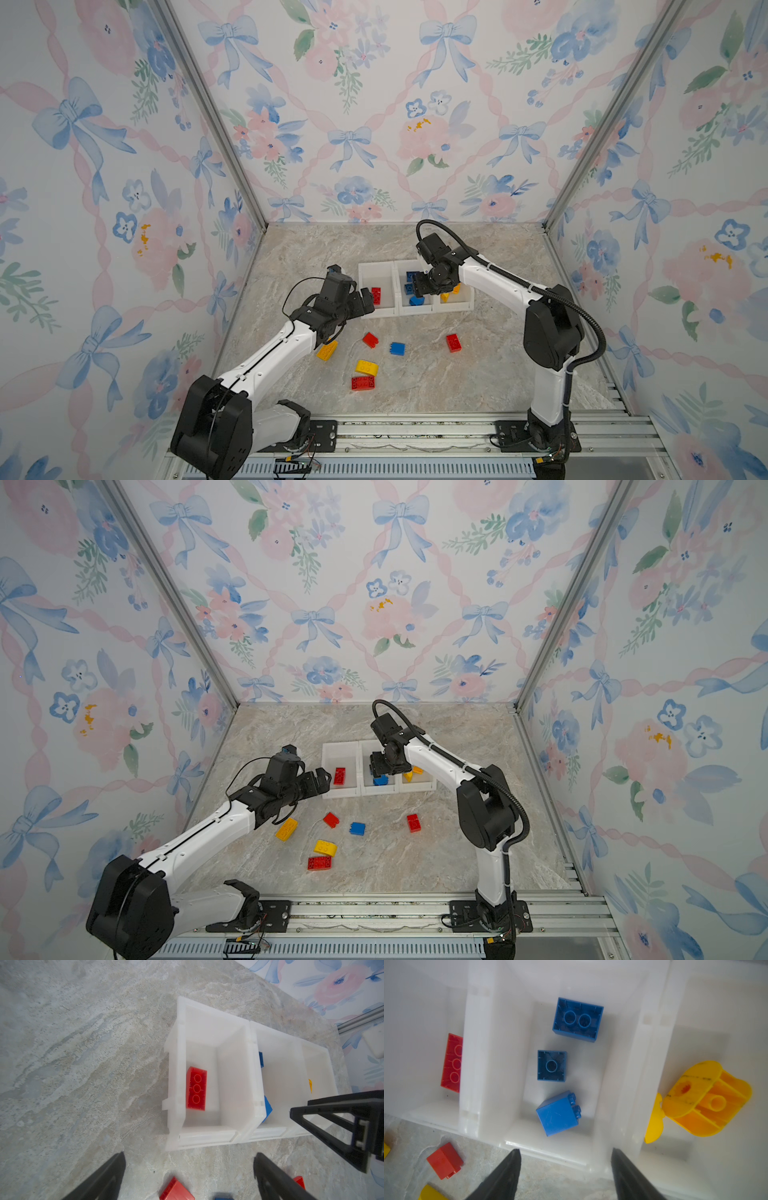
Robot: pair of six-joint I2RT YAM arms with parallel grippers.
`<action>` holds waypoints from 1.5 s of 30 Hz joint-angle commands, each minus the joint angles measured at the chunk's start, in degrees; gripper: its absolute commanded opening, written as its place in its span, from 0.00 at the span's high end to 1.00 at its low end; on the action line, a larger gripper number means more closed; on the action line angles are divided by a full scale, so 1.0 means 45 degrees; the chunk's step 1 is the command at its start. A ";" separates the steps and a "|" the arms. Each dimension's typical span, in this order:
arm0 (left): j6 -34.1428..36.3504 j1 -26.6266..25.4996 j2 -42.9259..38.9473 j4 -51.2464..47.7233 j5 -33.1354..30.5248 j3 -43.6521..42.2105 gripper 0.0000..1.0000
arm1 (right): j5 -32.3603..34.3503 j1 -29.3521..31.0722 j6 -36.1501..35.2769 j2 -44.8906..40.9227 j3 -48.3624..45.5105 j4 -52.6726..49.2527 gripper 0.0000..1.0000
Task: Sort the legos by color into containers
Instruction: 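Move the right gripper down to a red 2x2 brick and close on it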
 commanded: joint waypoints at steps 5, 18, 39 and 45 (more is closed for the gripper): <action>-0.0238 0.0089 -0.0365 0.0065 0.0194 -0.0329 0.02 | 0.0251 0.0237 0.0479 -0.1780 -0.2071 0.0078 0.24; -0.0272 0.0080 -0.0680 0.0075 0.0323 -0.0620 0.02 | 0.0763 0.0484 0.0991 -0.3554 -0.5016 0.0234 0.24; -0.0054 0.0082 -0.0478 0.0065 0.0390 -0.0466 0.02 | 0.1331 0.0894 0.1056 -0.3896 -0.7181 0.0798 0.24; 0.0009 0.0077 -0.0191 0.0075 0.0427 -0.0301 0.02 | 0.1273 0.0991 0.1115 -0.3468 -0.7396 0.1030 0.25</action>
